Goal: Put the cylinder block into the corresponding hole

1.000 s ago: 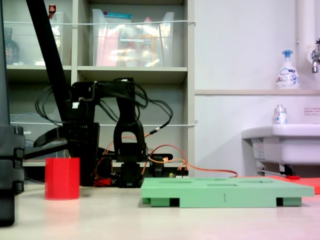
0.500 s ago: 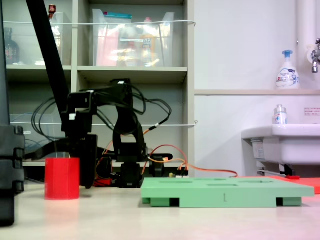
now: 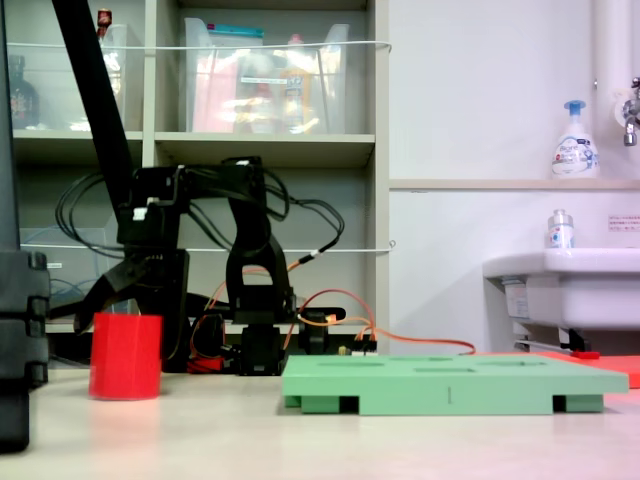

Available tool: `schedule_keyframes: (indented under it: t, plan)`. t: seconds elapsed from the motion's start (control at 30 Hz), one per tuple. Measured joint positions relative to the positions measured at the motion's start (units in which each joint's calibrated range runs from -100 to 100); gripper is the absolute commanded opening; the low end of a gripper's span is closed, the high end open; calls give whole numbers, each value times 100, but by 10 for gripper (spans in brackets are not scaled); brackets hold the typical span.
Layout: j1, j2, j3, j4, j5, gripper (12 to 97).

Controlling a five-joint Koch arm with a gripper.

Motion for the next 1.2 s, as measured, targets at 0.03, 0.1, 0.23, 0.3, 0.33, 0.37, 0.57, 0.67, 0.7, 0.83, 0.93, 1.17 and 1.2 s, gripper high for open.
schedule_keyframes:
  t: [0.03,0.1,0.23,0.3,0.33,0.37,0.57,0.67,0.7,0.83,0.93,1.17,1.2]
  plan:
    - [0,0,0,-39,44,415]
    - [0,-14,0,-127,142,385]
    - [34,-274,10,-401,352,385]
    - [73,-492,0,-480,440,385]
    - [103,-629,0,-480,484,385]
    - [132,-807,0,-489,527,385]
    - [400,-2052,-186,-1253,884,385]
    - [591,-2900,-108,-1645,1065,385]
    - [664,-3133,29,-1772,1114,385]
    - [1153,-4213,500,-1880,1426,387]
    - [1690,-4651,490,-1929,1832,387]
    - [2911,-4432,490,-1929,2838,387]
    - [3018,-4268,490,-1919,2911,387]
